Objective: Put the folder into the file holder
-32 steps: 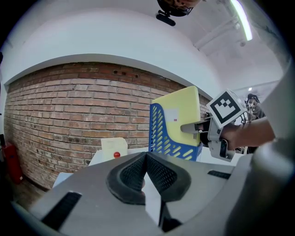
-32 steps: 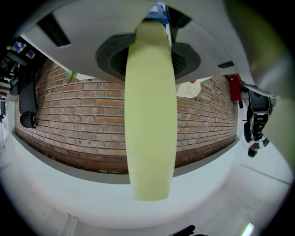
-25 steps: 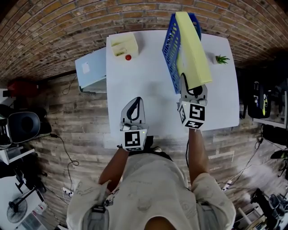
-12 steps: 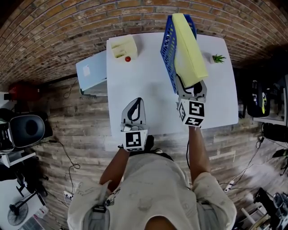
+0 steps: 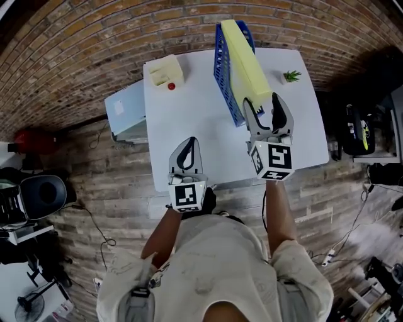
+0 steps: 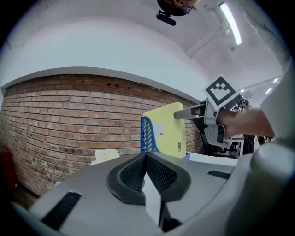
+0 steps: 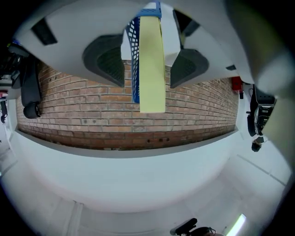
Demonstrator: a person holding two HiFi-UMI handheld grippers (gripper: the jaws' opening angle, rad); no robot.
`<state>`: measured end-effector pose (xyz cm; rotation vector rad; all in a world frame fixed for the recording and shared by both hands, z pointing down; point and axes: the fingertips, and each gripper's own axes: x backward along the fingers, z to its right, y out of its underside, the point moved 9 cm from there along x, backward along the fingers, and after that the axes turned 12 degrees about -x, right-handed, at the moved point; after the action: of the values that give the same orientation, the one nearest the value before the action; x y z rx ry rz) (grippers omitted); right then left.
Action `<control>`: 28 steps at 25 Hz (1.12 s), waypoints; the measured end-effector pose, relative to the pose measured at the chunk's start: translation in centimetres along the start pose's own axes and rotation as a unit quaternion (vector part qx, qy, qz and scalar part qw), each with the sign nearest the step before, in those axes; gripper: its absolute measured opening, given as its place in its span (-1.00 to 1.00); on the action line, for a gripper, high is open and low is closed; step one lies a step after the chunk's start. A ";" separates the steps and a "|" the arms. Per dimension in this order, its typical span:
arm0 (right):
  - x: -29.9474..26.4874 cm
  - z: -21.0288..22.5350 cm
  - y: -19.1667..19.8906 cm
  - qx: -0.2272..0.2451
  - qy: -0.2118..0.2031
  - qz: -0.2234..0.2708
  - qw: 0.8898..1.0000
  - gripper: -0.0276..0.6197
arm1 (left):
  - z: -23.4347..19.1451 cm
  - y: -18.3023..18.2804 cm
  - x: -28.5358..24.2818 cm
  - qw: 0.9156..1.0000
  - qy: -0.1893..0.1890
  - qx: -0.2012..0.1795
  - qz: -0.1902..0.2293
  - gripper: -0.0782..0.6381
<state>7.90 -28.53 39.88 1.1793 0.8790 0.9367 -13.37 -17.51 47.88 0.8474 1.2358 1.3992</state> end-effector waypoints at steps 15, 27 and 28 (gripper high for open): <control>11.8 1.2 -4.5 0.007 0.037 0.071 0.997 0.09 | 2.7 -3.7 3.9 0.999 0.011 -0.021 0.043 -0.76; 22.6 4.0 -2.8 -0.007 0.084 0.062 0.995 0.09 | 7.8 -6.8 8.1 0.996 0.041 -0.035 0.072 -0.76; 23.3 4.1 -2.6 -0.007 0.086 0.061 0.994 0.09 | 8.1 -6.9 8.4 0.996 0.043 -0.034 0.072 -0.76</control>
<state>20.52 -8.66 36.31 1.1631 0.9437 1.1541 -5.80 -7.92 41.91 0.8507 1.2025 1.5998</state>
